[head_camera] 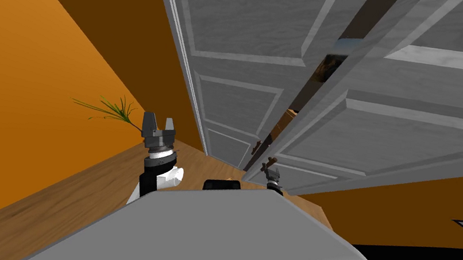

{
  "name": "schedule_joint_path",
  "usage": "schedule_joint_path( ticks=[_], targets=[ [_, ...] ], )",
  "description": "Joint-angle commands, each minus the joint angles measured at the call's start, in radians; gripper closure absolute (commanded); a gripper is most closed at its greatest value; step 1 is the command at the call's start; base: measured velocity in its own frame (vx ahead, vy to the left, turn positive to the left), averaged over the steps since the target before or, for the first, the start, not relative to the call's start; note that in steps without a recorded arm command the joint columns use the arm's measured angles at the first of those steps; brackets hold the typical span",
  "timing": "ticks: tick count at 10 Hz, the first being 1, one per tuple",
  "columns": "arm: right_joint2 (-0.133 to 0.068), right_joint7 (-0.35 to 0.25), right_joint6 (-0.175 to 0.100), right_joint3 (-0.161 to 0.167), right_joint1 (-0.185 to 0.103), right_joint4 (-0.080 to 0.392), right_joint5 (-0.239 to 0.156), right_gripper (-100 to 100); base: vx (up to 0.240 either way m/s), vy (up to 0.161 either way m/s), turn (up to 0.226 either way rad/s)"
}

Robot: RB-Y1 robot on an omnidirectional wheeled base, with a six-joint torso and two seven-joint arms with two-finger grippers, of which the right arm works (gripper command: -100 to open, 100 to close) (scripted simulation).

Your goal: Pull the door open

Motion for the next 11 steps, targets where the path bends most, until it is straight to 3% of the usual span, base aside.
schedule_joint_path(
  ticks=[1,11],
  targets=[
    [-0.027,0.003,0.012,-0.026,0.033,0.002,-0.015,100,-0.075,0.019,-0.017],
    [-0.032,0.002,0.011,-0.035,0.046,0.003,-0.016,100,-0.026,0.003,-0.007]
  ],
)
